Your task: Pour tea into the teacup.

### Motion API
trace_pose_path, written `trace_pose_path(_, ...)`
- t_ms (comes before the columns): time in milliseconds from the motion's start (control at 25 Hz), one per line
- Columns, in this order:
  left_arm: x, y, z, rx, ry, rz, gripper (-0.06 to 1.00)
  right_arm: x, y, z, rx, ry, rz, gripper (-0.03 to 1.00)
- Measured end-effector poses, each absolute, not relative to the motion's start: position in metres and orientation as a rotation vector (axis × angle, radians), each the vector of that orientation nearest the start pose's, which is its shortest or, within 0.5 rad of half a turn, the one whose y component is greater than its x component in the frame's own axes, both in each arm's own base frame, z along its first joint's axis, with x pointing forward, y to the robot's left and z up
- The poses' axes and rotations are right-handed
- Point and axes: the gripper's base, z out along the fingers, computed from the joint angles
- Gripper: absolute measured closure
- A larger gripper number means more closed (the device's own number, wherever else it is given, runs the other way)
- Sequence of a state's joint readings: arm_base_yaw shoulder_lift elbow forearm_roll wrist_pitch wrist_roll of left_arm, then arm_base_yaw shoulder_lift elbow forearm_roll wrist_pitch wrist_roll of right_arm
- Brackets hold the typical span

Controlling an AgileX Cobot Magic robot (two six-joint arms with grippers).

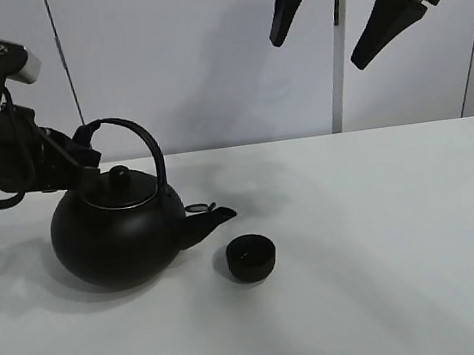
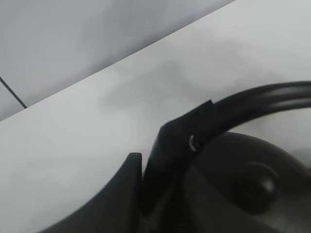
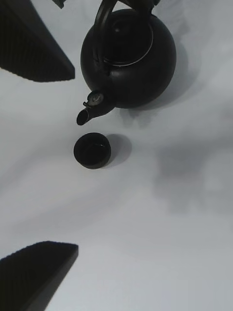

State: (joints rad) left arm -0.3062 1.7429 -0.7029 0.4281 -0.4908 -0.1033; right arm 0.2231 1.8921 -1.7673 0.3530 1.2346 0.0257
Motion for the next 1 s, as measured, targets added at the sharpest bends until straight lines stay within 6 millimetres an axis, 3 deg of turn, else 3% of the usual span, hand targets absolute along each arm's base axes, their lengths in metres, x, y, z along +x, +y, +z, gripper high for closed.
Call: trace_pose_path(1000, 0.3084, -0.1223, 0.1606, 0.776, 1.97, -0.171, 0.81, 0.3875, 0.1184, 0.3096, -0.186, 2.834, 0.552, 0.36)
